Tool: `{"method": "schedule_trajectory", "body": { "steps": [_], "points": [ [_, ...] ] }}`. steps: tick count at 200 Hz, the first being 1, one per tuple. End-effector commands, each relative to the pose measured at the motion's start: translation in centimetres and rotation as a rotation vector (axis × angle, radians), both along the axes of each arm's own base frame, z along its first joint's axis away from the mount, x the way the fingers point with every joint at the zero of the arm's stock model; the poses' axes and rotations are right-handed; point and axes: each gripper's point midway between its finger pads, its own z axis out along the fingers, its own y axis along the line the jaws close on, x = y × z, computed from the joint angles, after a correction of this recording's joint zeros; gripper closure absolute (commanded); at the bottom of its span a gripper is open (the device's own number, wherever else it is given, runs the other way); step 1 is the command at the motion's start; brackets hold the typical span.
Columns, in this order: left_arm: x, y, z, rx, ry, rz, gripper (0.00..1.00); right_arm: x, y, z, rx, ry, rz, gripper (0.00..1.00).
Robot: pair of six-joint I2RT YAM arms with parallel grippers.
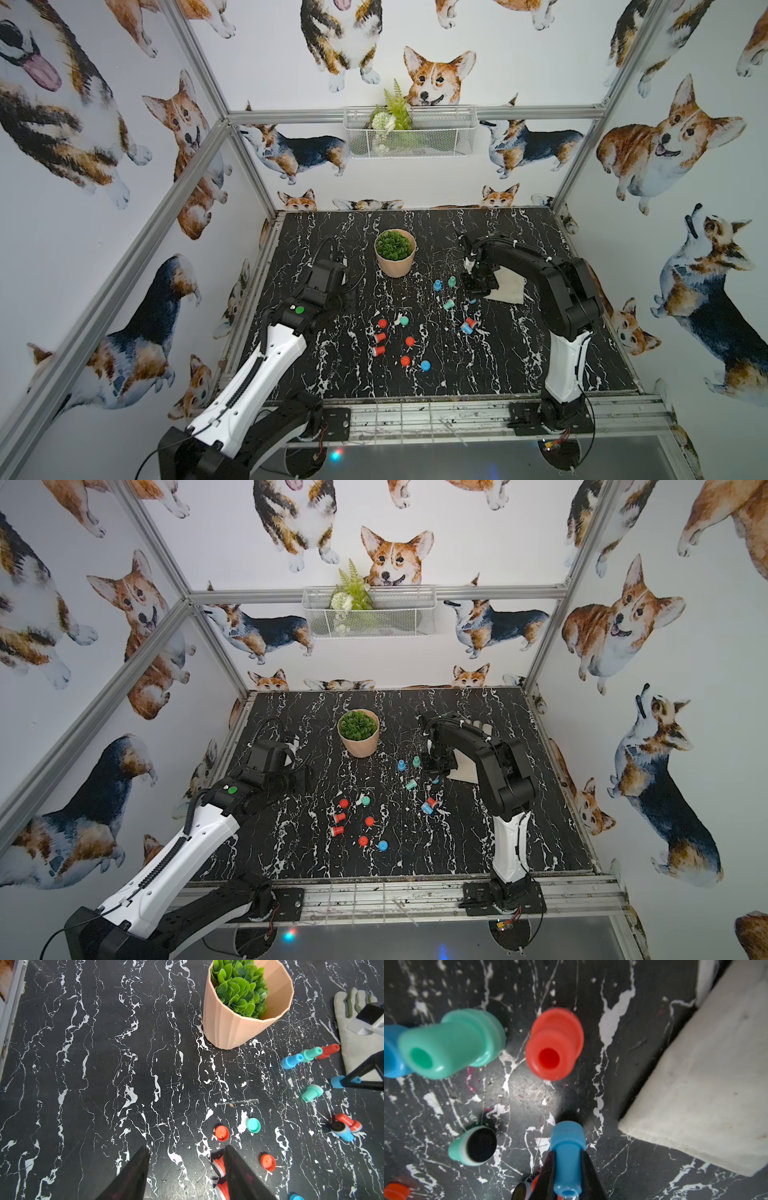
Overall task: Close the stamp cap
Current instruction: Place the stamp at the center of the board.
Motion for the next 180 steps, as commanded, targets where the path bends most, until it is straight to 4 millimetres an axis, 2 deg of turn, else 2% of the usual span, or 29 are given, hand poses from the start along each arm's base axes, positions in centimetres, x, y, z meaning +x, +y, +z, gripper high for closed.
{"method": "schedule_trajectory", "body": {
  "steps": [1,52,67,81,133,162,180],
  "points": [
    [0.3,-0.1,0.5,0.002,-0.021,-0.008,0.39,0.1,-0.2,-0.7,-0.012,-0.002,-0.009,0.83],
    [0.2,-0.1,0.6,-0.001,-0.025,-0.011,0.39,-0.2,-0.2,-0.4,-0.004,-0.002,-0.021,0.71],
    [0.2,-0.1,0.6,-0.002,-0.026,-0.011,0.39,-0.1,-0.1,0.1,-0.001,-0.01,-0.021,0.61],
    [0.2,-0.1,0.7,-0.004,-0.026,-0.01,0.39,-0.1,-0.2,0.4,-0.002,-0.014,-0.021,0.57],
    [0.1,-0.1,0.9,-0.007,-0.034,-0.01,0.39,-0.1,-0.4,1.8,-0.008,-0.034,-0.021,0.56],
    [0.1,-0.1,1.0,-0.009,-0.037,-0.01,0.39,-0.2,-0.4,3.5,-0.027,-0.068,-0.026,0.57],
    [0.1,-0.1,1.0,-0.01,-0.04,-0.012,0.39,-0.5,0.5,4.8,-0.029,-0.101,-0.025,0.55]
  ]
}}
